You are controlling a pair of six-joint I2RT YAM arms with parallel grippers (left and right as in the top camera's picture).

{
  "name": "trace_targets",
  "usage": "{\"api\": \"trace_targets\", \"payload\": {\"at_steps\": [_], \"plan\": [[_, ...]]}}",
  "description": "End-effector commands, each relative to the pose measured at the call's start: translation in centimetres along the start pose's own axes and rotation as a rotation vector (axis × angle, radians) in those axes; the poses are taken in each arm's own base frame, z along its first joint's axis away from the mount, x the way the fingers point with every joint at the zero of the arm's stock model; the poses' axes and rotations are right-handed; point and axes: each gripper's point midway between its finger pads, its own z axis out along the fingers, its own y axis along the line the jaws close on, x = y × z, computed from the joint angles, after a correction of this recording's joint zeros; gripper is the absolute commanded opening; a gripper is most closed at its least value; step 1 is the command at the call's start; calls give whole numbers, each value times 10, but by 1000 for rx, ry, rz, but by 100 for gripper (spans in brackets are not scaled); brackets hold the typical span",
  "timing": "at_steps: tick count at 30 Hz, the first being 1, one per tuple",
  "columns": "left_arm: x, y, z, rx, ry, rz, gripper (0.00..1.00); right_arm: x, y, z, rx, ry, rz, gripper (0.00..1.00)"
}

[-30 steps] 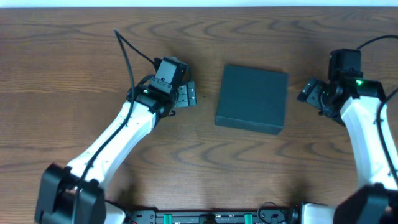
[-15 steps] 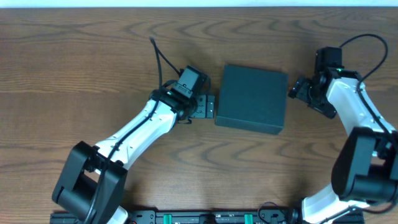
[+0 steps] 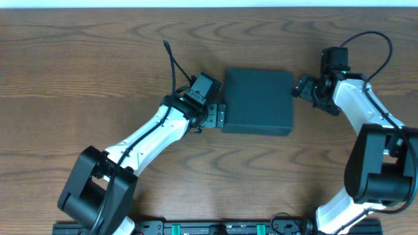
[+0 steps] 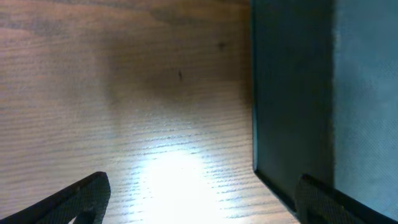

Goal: Pack container
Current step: 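Push the box from both sides with both grippers to center it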

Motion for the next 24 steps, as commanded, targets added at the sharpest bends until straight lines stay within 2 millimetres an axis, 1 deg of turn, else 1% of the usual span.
{"api": "trace_targets", "payload": {"at_steps": [1, 5, 11, 14, 17, 24], "plan": [[3, 5, 3, -28, 15, 1, 95, 13, 26, 1, -81, 40, -56, 99], [5, 6, 2, -33, 22, 1, 95, 23, 40, 0, -89, 53, -93, 99], [3, 10, 2, -51, 14, 0, 95, 37, 53, -2, -88, 77, -95, 99], [0, 17, 2, -72, 5, -13, 95, 49, 54, -3, -71, 115, -80, 99], [-2, 24, 2, -80, 7, -29, 96, 54, 58, -3, -71, 123, -96, 99], [-2, 37, 1, -101, 23, -57, 96, 67, 82, -6, -118, 132, -141, 99]]}}
